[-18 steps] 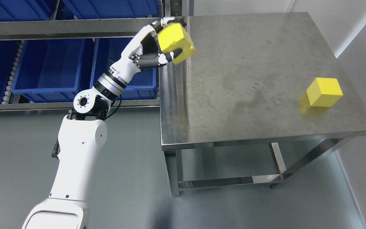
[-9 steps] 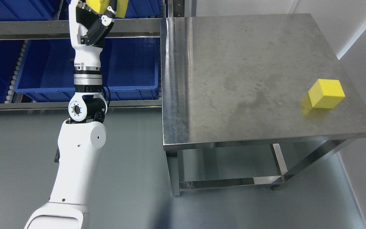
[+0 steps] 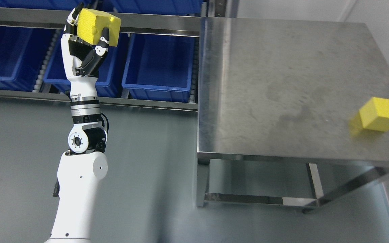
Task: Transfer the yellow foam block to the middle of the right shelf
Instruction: 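Carry the yellow cube in the raised left hand while turning toward the blue bins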
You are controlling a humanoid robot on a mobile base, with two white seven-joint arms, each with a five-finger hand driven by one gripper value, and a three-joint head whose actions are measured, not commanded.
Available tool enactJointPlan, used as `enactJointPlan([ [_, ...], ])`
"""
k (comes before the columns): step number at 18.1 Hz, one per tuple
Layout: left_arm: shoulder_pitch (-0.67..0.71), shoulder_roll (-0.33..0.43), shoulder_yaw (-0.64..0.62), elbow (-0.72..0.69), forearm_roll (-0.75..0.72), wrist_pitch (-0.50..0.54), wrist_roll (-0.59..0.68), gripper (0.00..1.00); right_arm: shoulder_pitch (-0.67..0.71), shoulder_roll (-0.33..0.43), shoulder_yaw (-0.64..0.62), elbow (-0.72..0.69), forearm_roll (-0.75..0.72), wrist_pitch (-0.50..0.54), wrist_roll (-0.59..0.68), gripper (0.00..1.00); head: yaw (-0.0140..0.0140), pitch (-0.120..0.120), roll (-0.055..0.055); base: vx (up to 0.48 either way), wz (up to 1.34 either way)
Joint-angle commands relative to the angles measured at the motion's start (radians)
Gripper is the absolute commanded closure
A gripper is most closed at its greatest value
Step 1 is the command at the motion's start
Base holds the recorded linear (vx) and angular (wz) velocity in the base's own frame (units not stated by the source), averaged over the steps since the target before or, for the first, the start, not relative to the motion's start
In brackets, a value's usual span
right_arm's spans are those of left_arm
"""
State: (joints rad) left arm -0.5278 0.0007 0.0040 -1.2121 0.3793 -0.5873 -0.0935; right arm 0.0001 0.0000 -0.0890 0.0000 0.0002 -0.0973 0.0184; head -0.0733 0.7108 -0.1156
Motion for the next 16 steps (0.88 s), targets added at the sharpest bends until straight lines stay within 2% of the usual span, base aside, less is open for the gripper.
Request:
enactJointPlan([
  [1,-0.012,0.017,0.183,-0.024,-0.095,0.052,0.003,0.70,-0.002,-0.017,0.000,-0.017,0.000,0.001,0.000,0.00,0.0000,0.000,0.000,0.055,0.54],
  [4,-0.047,0.017,0.228,-0.024,-0.140,0.205,0.012,0.70,-0.002,-0.017,0.000,-0.017,0.000,0.001,0.000,0.00,0.0000,0.000,0.000,0.104,0.93],
  [7,-0.047,0.017,0.231,-0.024,-0.212,0.273,0.038,0.70,-0.002,-0.017,0.000,-0.017,0.000,0.001,0.000,0.00,0.0000,0.000,0.000,0.127,1.04],
  [16,-0.035,0.017,0.231,-0.027,-0.247,0.288,0.035,0.69,-0.002,-0.017,0.000,-0.017,0.000,0.001,0.000,0.00,0.0000,0.000,0.000,0.108,0.86],
])
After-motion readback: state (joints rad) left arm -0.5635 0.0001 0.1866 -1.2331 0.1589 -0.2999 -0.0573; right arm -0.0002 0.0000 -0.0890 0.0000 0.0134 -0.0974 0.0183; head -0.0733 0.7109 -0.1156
